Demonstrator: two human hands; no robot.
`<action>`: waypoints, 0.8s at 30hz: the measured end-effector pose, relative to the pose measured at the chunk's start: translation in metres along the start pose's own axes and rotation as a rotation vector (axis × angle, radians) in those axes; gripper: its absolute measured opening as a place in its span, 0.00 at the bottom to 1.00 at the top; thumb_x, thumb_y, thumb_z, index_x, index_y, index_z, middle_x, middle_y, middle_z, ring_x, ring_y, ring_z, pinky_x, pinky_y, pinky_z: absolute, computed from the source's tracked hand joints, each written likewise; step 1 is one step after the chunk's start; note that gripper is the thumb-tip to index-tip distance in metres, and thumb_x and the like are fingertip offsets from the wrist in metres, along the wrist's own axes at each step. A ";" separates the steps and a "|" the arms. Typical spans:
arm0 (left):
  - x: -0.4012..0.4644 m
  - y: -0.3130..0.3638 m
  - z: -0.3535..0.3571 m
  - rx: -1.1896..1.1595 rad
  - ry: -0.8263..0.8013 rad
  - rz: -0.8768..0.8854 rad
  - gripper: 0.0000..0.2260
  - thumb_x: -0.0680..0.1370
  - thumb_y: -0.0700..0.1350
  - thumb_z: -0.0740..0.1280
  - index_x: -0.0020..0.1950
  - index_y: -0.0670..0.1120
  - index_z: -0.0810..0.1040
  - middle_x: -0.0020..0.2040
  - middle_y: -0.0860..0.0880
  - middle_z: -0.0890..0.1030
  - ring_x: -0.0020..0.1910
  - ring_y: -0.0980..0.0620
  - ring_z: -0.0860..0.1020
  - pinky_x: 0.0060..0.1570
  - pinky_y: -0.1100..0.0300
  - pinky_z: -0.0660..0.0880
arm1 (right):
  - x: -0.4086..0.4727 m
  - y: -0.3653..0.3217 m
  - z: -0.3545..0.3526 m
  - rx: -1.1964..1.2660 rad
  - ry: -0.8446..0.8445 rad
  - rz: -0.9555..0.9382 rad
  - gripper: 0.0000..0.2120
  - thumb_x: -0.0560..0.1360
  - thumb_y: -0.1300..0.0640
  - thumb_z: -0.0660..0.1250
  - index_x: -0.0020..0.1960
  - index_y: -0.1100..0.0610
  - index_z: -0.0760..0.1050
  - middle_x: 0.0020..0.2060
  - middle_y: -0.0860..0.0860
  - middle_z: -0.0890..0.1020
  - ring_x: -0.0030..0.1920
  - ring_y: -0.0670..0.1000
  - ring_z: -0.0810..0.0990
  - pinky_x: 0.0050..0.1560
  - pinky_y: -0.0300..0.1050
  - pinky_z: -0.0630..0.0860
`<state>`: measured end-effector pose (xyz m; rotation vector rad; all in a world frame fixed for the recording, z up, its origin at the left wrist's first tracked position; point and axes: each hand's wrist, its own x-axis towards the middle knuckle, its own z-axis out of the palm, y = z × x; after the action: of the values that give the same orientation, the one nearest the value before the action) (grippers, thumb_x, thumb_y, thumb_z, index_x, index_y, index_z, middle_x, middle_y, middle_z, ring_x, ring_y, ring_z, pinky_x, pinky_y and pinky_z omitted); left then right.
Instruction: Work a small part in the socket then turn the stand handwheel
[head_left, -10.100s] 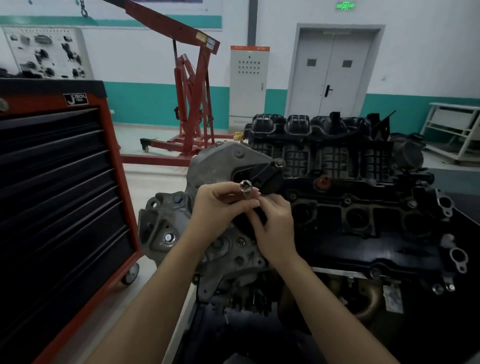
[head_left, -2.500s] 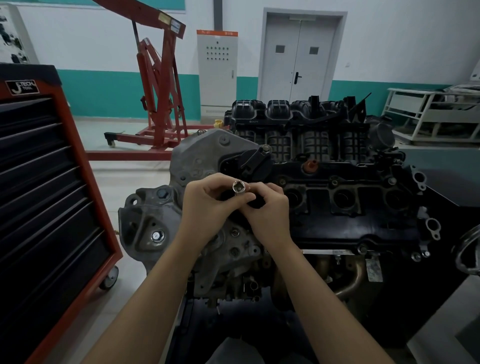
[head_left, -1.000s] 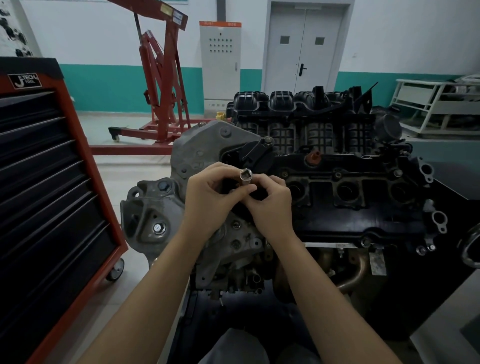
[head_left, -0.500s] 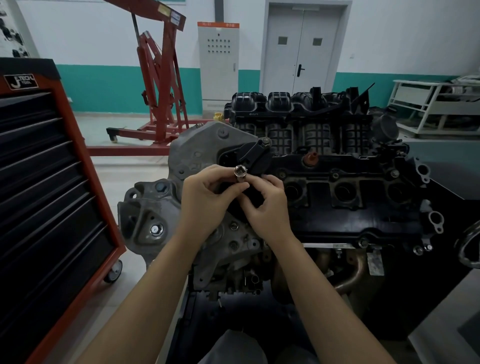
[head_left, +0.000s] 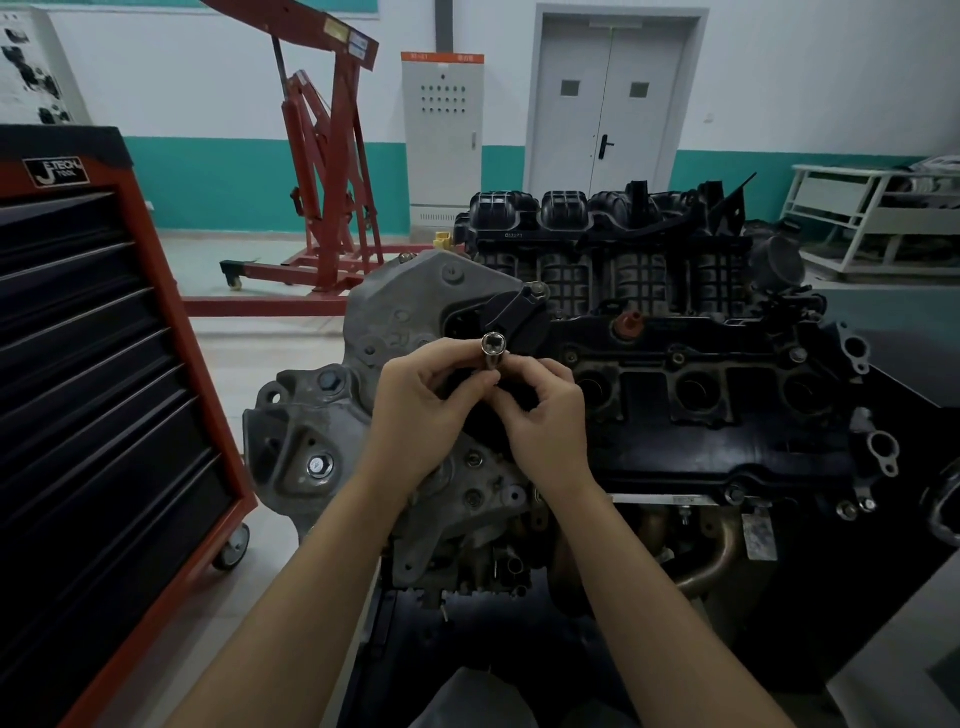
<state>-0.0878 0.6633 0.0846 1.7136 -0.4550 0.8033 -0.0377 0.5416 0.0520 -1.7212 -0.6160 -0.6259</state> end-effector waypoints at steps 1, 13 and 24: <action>0.000 0.000 0.000 0.019 -0.010 0.011 0.15 0.72 0.30 0.72 0.50 0.49 0.81 0.49 0.49 0.84 0.52 0.50 0.82 0.56 0.56 0.78 | 0.000 -0.001 0.000 0.010 0.012 -0.006 0.12 0.72 0.62 0.72 0.54 0.53 0.81 0.44 0.37 0.80 0.58 0.54 0.74 0.58 0.38 0.71; -0.001 0.002 0.001 0.009 -0.010 0.017 0.17 0.73 0.31 0.71 0.55 0.51 0.80 0.52 0.48 0.84 0.55 0.52 0.82 0.58 0.57 0.77 | 0.000 -0.004 -0.001 0.007 0.034 -0.011 0.10 0.71 0.61 0.73 0.51 0.54 0.82 0.44 0.42 0.82 0.57 0.53 0.76 0.58 0.41 0.71; 0.000 0.000 0.000 -0.008 -0.007 0.048 0.15 0.71 0.32 0.73 0.49 0.51 0.82 0.48 0.52 0.84 0.51 0.51 0.83 0.54 0.58 0.78 | -0.001 -0.003 0.000 -0.019 0.022 -0.009 0.11 0.71 0.62 0.72 0.53 0.55 0.82 0.44 0.44 0.82 0.57 0.55 0.75 0.59 0.52 0.72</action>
<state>-0.0880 0.6636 0.0843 1.7038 -0.5048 0.8291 -0.0401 0.5424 0.0532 -1.7279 -0.6049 -0.6578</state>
